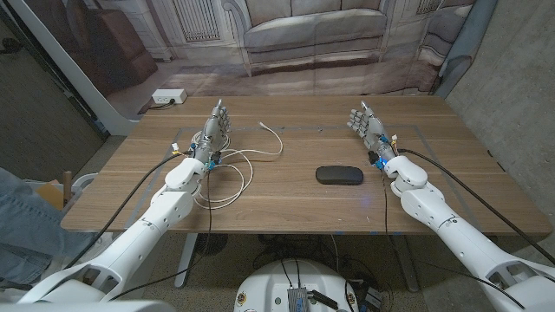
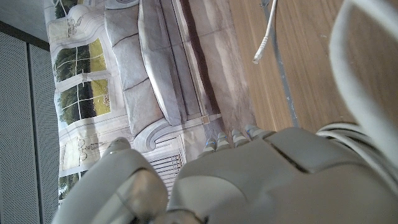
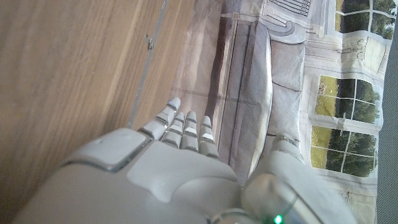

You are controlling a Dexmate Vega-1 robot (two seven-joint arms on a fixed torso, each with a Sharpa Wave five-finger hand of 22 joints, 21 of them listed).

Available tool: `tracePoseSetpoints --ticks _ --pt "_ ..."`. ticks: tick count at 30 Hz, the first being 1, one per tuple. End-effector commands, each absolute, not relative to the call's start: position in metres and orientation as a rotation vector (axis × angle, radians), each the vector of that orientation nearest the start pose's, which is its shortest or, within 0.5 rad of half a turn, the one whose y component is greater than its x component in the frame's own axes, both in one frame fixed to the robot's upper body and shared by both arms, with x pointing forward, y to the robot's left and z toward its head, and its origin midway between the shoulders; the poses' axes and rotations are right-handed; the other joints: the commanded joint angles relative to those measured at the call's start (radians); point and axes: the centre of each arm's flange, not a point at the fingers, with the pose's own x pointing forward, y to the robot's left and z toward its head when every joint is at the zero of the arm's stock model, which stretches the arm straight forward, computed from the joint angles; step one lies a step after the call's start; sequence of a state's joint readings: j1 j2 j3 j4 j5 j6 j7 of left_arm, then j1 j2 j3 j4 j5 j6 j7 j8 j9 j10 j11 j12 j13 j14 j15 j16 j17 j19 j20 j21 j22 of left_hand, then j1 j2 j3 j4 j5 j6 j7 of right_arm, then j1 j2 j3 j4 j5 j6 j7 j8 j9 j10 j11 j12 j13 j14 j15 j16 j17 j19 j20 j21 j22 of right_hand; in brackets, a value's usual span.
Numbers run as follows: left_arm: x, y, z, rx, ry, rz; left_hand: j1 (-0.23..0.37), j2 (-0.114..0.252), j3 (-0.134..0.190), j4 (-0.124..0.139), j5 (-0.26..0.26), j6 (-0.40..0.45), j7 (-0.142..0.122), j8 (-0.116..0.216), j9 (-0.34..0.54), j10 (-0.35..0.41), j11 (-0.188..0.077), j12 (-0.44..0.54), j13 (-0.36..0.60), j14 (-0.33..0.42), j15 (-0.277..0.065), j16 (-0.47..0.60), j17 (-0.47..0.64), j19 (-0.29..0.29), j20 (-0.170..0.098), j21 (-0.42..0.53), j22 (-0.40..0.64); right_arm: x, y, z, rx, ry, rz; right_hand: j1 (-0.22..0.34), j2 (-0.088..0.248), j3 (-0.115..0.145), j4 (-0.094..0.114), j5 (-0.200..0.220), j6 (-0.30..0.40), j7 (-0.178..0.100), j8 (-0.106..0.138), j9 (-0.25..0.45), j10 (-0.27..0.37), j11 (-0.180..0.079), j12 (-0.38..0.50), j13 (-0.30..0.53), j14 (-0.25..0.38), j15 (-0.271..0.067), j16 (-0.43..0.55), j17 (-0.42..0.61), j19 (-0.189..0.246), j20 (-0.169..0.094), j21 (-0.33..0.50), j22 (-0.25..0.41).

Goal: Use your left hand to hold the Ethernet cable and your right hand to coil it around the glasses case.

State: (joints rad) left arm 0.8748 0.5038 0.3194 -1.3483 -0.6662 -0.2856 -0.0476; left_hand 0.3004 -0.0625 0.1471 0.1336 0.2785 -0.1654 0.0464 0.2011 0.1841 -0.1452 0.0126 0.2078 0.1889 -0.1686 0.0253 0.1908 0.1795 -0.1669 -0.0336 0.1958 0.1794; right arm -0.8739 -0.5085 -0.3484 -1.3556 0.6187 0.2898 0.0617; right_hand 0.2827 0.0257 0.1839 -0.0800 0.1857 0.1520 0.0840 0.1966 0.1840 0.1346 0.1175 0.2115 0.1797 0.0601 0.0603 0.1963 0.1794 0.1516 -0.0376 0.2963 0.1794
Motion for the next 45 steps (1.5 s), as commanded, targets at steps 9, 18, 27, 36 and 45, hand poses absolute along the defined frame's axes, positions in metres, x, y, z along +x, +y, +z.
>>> tracePoseSetpoints --ticks 9,18,27,36,45 --pt "0.633 0.295 -0.013 -0.003 -0.625 -0.176 0.048 0.023 0.005 -0.027 0.011 0.105 0.008 0.029 0.002 0.105 0.0 0.029 -0.001 0.108 0.005 0.024 0.003 0.078 -0.001 0.043 0.007 0.6 -0.274 -0.029 -0.072 -0.696 0.276 0.018 0.006 0.007 -0.009 0.006 0.014 0.002 0.006 0.003 0.016 -0.003 0.012 0.004 0.016 -0.005 0.003 0.003 0.014 -0.001 0.001 0.004" --pt "0.63 0.292 -0.016 0.029 -0.631 -0.166 0.066 0.028 0.002 -0.037 0.011 0.167 0.013 0.04 0.002 0.158 0.0 0.038 -0.001 0.157 0.0 0.029 0.003 0.12 -0.002 0.052 0.006 0.576 -0.267 -0.033 -0.115 -0.757 0.278 0.025 0.009 0.01 -0.014 0.007 0.026 -0.002 0.009 0.003 0.028 -0.008 0.015 0.004 0.022 -0.012 0.003 0.002 0.018 -0.001 -0.001 0.004" --pt "0.623 0.288 -0.013 0.002 -0.709 -0.109 0.085 0.033 -0.001 -0.046 0.01 0.229 0.011 0.049 0.002 0.219 0.002 0.046 -0.001 0.216 -0.005 0.035 0.004 0.173 0.003 0.064 0.007 0.553 -0.27 -0.038 -0.152 -0.792 0.251 0.034 0.011 0.013 -0.021 0.008 0.032 -0.008 0.009 0.003 0.036 -0.013 0.016 0.004 0.027 -0.019 0.001 0.001 0.02 -0.003 -0.005 0.004" --pt "0.619 0.28 -0.008 0.027 -0.698 -0.123 0.122 0.049 0.004 -0.063 0.01 0.316 0.002 0.058 0.002 0.313 -0.009 0.057 -0.001 0.307 -0.02 0.044 0.004 0.264 0.004 0.087 0.008 0.541 -0.282 -0.049 -0.174 -0.792 0.231 0.052 0.013 0.016 -0.035 0.008 0.068 -0.024 0.014 0.004 0.094 -0.035 0.03 0.004 0.112 -0.05 0.017 0.002 0.109 -0.028 0.01 0.004" --pt "0.619 0.269 -0.002 0.087 -0.663 -0.145 0.131 0.054 0.004 -0.066 0.007 0.313 0.003 0.049 0.002 0.299 0.004 0.043 0.0 0.285 -0.014 0.027 0.004 0.235 0.01 0.071 0.008 0.53 -0.289 -0.057 -0.261 -0.803 0.204 0.058 0.015 0.019 -0.039 0.008 0.081 -0.025 0.017 0.004 0.103 -0.031 0.03 0.005 0.112 -0.053 0.012 0.002 0.109 -0.027 0.006 0.004"
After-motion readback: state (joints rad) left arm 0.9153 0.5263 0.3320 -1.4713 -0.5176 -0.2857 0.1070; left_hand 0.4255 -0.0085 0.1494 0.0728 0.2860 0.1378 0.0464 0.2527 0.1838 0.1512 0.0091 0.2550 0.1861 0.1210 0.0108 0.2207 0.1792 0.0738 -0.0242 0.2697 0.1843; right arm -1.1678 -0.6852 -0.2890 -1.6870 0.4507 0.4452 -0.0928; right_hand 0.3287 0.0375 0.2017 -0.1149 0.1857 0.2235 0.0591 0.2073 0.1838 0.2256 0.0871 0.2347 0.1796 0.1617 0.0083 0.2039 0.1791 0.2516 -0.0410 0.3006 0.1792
